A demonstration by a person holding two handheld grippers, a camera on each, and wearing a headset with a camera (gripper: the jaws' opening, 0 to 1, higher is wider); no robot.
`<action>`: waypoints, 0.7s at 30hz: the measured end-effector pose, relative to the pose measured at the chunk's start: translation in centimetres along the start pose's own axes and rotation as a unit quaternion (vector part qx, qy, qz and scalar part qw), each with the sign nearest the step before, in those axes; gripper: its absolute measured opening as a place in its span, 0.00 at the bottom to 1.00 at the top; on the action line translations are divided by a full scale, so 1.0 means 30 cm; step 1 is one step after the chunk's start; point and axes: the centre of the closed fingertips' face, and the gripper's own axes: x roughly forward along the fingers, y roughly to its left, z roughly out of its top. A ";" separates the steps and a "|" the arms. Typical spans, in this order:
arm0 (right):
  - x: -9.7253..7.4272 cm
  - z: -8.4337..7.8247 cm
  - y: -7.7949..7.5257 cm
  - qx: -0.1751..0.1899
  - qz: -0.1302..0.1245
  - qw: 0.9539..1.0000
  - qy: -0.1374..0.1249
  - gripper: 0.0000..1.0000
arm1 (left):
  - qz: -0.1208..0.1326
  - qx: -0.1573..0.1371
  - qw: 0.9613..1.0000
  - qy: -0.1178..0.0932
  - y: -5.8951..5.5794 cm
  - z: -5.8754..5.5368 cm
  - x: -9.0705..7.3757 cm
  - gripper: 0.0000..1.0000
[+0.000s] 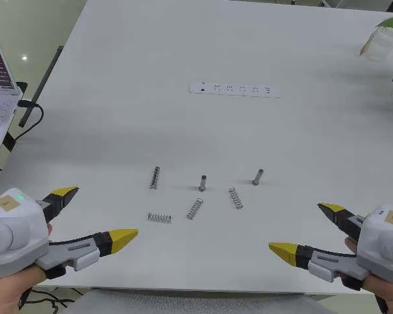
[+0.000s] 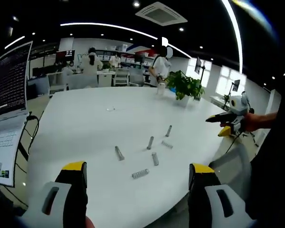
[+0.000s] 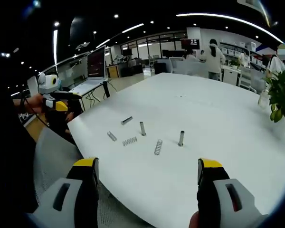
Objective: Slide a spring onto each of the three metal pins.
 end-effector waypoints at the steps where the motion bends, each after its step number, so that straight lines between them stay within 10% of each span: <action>1: 0.000 0.001 0.001 0.000 0.000 1.000 0.000 0.85 | -0.001 0.000 1.000 0.000 -0.002 0.000 0.000 0.87; 21: 0.001 -0.001 0.004 0.000 0.003 1.000 0.001 0.84 | -0.002 -0.002 1.000 0.001 -0.008 0.002 0.003 0.86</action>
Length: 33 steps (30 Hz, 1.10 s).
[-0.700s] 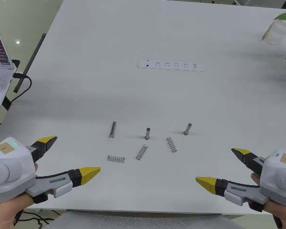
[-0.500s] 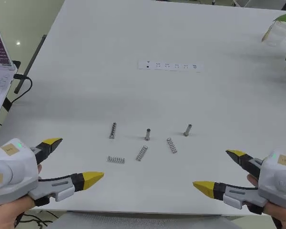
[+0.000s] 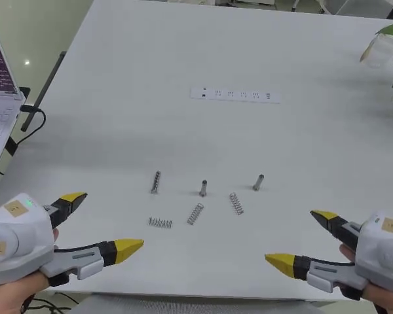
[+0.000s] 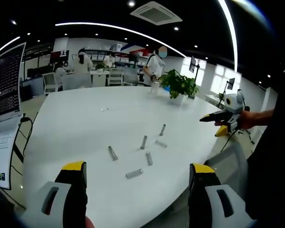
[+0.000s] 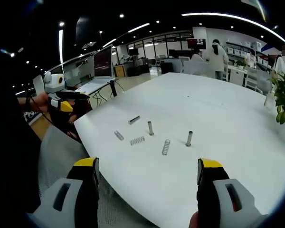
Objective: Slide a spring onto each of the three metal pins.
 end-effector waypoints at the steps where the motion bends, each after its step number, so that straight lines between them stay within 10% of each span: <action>1: 0.000 -0.002 0.000 0.000 0.000 1.000 0.000 0.84 | 0.000 0.000 1.000 0.000 -0.001 -0.002 -0.001 0.86; 33: -0.011 -0.015 -0.005 0.002 -0.007 1.000 0.002 0.84 | 0.006 -0.003 1.000 -0.001 0.011 -0.008 -0.015 0.86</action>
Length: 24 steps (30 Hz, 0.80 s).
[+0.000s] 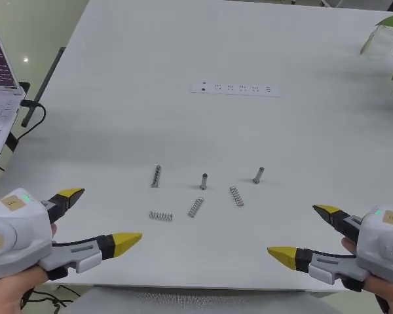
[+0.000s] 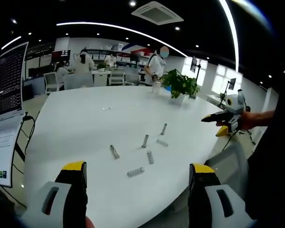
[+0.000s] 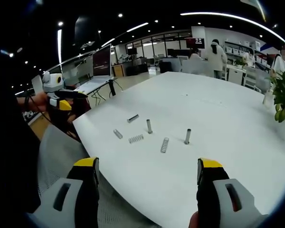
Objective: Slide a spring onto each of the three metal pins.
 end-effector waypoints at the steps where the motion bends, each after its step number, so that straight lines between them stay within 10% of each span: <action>1: 0.000 0.000 -0.001 0.000 0.000 1.000 0.000 0.84 | 0.001 0.000 1.000 0.000 0.001 -0.001 0.000 0.86; 24: 0.008 -0.006 -0.005 0.000 -0.006 1.000 0.007 0.84 | -0.001 -0.003 1.000 0.013 0.020 -0.024 0.004 0.84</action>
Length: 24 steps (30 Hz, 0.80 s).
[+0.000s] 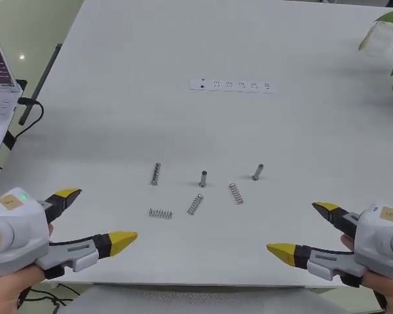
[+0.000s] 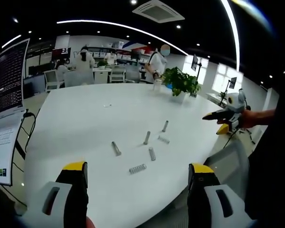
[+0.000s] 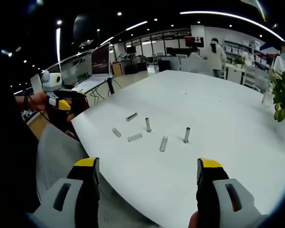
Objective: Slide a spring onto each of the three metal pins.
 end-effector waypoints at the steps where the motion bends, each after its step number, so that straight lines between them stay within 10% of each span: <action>1: 0.000 0.002 -0.001 0.000 0.000 1.000 0.000 0.84 | 0.000 0.000 1.000 0.001 0.002 0.001 0.005 0.84; 24: -0.010 -0.010 -0.020 0.008 -0.010 1.000 0.003 0.83 | 0.003 -0.033 0.999 0.007 0.085 -0.018 0.149 0.83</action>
